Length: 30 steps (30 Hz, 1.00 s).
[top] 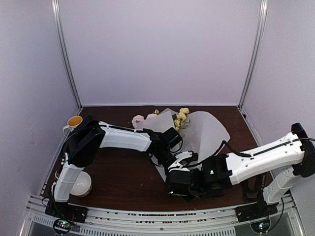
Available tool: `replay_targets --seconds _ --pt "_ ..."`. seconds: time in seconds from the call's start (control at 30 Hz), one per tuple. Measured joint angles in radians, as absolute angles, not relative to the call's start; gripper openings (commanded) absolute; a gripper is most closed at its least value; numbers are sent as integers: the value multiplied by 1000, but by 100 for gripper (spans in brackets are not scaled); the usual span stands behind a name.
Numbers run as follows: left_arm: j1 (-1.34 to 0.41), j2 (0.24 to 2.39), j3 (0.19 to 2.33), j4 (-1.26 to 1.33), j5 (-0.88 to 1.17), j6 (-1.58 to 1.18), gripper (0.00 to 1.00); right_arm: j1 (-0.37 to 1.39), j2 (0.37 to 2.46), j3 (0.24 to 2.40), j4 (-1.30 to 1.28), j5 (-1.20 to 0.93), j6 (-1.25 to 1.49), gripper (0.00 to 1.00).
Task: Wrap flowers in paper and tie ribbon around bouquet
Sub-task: Fold the two-thirds-folded wrapping paper at the center of the board.
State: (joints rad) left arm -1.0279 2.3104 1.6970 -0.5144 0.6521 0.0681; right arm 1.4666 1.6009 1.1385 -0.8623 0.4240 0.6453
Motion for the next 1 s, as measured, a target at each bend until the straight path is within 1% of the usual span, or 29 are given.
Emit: replay_targets --seconds 0.27,0.43,0.53,0.7,0.87,1.0 --pt "-1005 2281 1603 -385 719 21 46 1462 1798 1164 -785 440 431 0" --pt "-999 2261 1579 -384 722 22 50 1456 1818 1174 -765 450 390 0" --pt "-985 2233 1550 -391 715 20 55 1455 1825 1182 -746 450 384 0" --pt "-926 2130 1457 -406 694 6 57 1453 1836 1200 -704 434 356 0" --pt "-813 1994 1409 -370 666 -14 57 1469 1898 1201 -718 363 287 0" --pt "-786 1966 1375 -336 621 -19 52 1470 1902 1202 -722 344 264 0"
